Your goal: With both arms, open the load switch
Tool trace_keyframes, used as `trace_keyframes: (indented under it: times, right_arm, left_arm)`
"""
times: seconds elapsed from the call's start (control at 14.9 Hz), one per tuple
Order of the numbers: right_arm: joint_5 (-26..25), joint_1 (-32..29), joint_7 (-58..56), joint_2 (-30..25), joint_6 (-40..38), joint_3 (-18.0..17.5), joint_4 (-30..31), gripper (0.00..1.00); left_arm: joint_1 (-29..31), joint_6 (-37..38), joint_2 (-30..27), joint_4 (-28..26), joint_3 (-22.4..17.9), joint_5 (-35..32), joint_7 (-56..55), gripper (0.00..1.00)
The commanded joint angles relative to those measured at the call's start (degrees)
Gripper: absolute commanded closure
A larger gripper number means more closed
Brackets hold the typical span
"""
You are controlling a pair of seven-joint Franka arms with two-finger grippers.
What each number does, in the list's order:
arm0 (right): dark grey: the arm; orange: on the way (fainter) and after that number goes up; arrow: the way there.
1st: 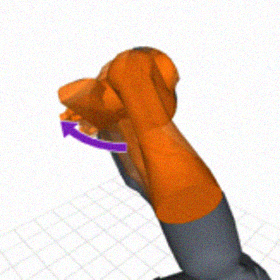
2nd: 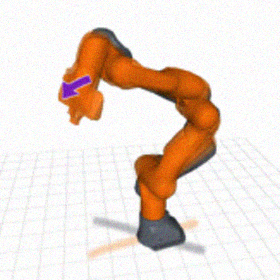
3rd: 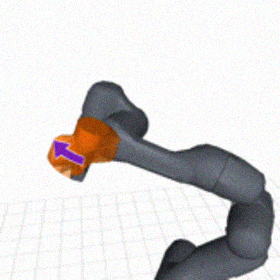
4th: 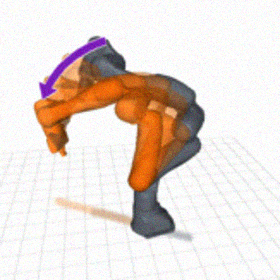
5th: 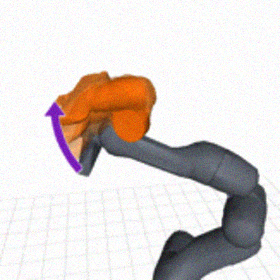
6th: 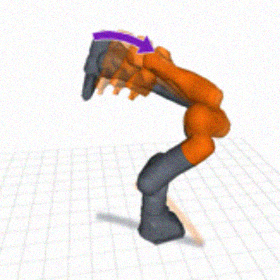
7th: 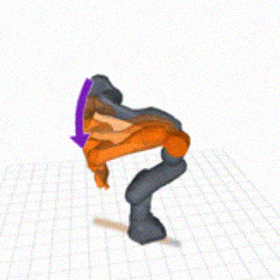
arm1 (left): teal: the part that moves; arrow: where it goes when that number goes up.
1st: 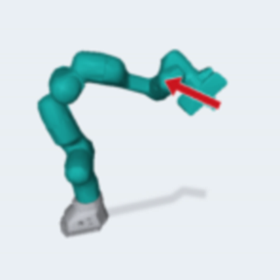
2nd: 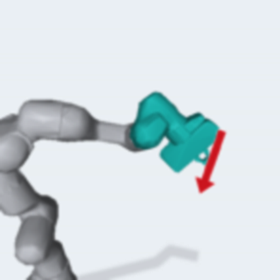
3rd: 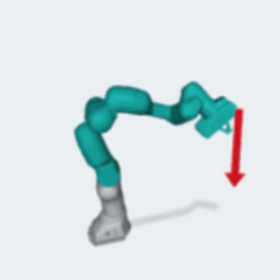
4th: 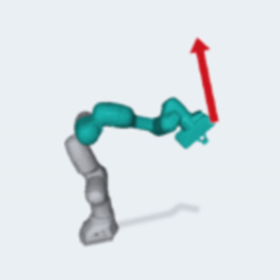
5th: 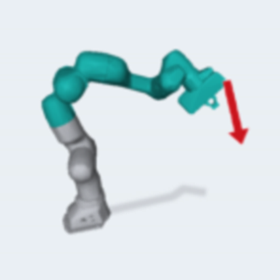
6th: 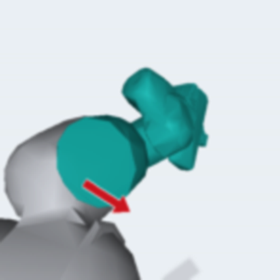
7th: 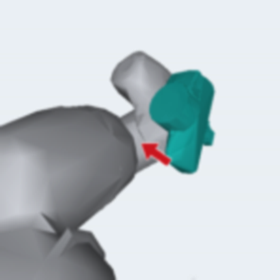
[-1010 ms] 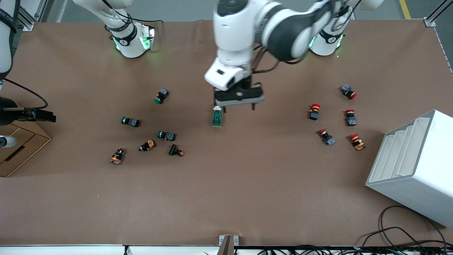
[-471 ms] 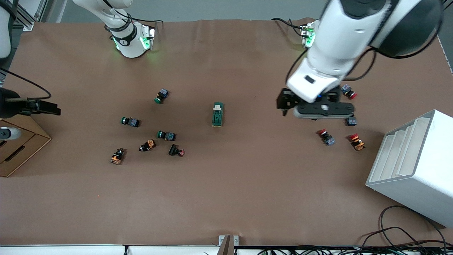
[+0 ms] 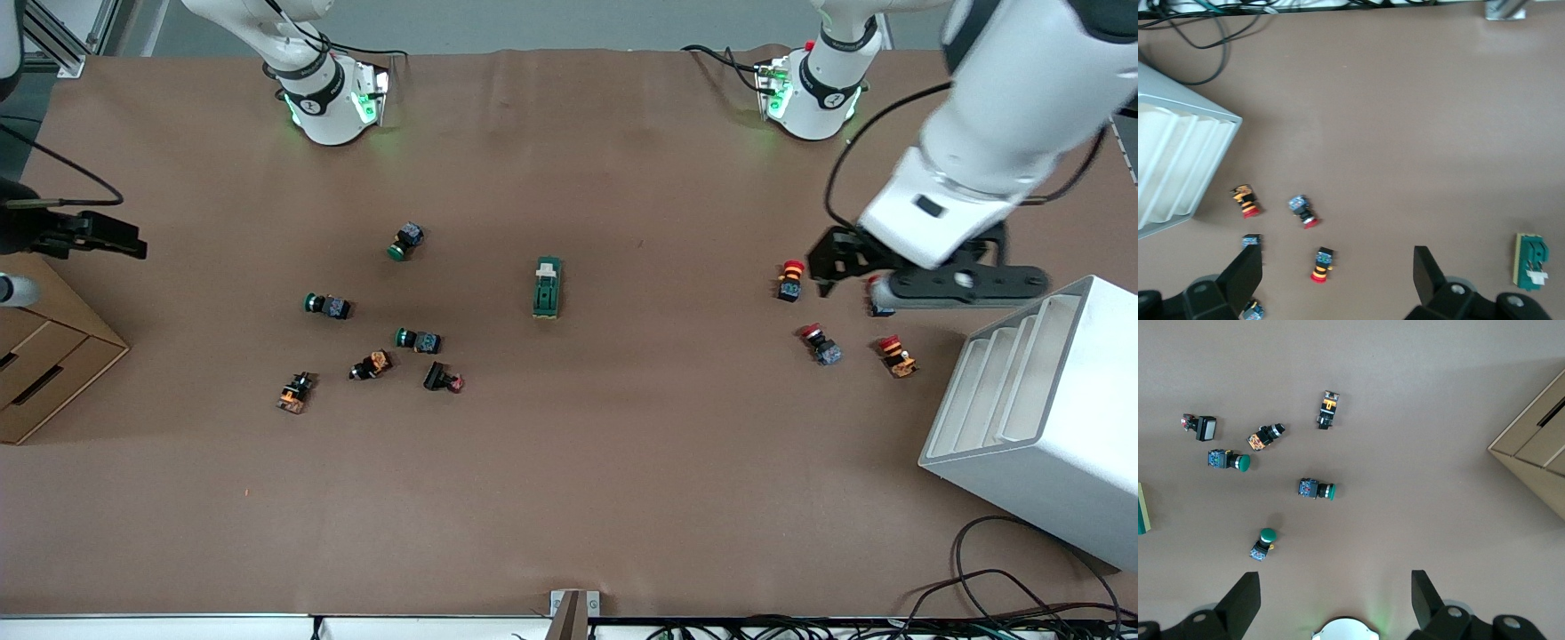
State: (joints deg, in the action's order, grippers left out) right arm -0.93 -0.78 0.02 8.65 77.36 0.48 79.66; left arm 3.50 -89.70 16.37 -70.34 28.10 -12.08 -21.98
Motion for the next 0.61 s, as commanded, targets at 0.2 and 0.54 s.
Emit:
trace_keyframes:
  times: [0.2, 0.54]
  right_arm:
    - [0.0, 1.2, 2.9, -3.5, 1.0, 0.8, 4.3, 0.0]
    - [0.1, 0.3, 2.1, -9.5, 2.7, 0.7, 8.6, 0.0]
  left_arm:
    - [3.6, 0.5, -3.1, -1.3, 0.1, 0.9, 1.2, 0.0]
    - [3.3, 3.7, -3.5, -1.4, -1.2, 1.0, 8.3, 0.0]
